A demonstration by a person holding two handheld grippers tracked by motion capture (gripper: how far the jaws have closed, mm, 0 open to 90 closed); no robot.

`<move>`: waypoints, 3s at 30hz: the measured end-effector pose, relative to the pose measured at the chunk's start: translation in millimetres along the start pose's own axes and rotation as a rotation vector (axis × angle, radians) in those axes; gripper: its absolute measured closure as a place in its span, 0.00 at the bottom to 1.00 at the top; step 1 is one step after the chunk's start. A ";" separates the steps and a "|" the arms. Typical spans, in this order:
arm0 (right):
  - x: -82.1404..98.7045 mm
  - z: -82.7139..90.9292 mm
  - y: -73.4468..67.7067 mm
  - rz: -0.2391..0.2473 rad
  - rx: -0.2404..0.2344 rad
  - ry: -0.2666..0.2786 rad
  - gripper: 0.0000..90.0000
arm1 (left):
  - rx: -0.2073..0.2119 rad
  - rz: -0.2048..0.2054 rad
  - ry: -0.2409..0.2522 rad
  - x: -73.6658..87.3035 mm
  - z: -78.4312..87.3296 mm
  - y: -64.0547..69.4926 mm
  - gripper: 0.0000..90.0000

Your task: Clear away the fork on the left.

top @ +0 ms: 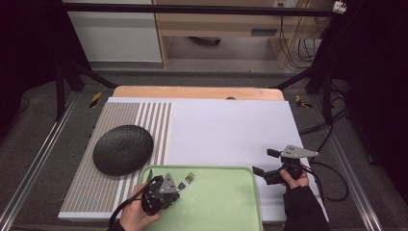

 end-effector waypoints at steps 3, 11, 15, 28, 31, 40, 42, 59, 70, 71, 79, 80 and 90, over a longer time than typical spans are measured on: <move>-0.1 0.0 0.2 0.002 0.002 0.002 0.00 | -0.008 0.010 0.007 0.8 2.3 -2.5 1.00; 0.1 0.0 0.0 0.000 0.001 -0.001 0.00 | -0.017 0.019 0.007 3.7 4.0 -7.1 1.00; 0.3 0.0 0.0 0.000 0.001 -0.004 0.00 | -0.021 0.017 0.016 4.5 4.9 -9.4 1.00; 0.3 0.0 0.0 0.000 0.001 -0.004 0.00 | -0.040 0.040 0.009 9.8 8.6 -14.7 1.00; 0.3 0.0 0.0 0.001 0.001 -0.004 0.00 | -0.044 0.040 0.008 10.6 9.7 -16.0 1.00; 0.3 0.1 0.0 0.001 0.002 -0.004 0.00 | -0.044 0.052 0.010 14.0 11.0 -18.1 1.00; 0.3 0.2 -0.1 0.001 0.001 -0.003 0.00 | -0.046 0.054 0.006 15.0 11.7 -18.9 1.00; 0.1 0.5 -0.3 -0.002 0.002 0.000 0.00 | -0.063 0.050 0.007 20.7 15.6 -21.3 1.00; 0.1 0.5 -0.3 -0.003 0.001 0.000 0.00 | -0.073 0.059 0.002 28.5 18.3 -22.7 1.00; 0.1 0.4 -0.3 -0.003 0.001 0.000 0.00 | -0.072 0.060 0.000 29.4 18.2 -22.8 1.00; 0.2 0.4 0.0 0.000 0.003 -0.001 0.00 | -0.076 0.062 -0.002 34.5 19.8 -23.1 1.00; 0.2 0.4 0.1 0.000 0.003 -0.001 0.00 | -0.077 0.062 -0.003 35.3 20.3 -23.2 0.99; 0.1 0.4 -0.1 -0.002 0.002 0.000 0.00 | -0.080 0.069 0.007 41.2 23.1 -23.9 0.99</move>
Point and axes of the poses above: each handheld gripper's, and its own axes: z roughly backward along the jaws, x roughly out of its underside, y roughly to its right, the point moved 5 cm from there along -z, roughly forward along the jaws, and after that the axes turned 5 degrees about -y, right-handed, at the moved point
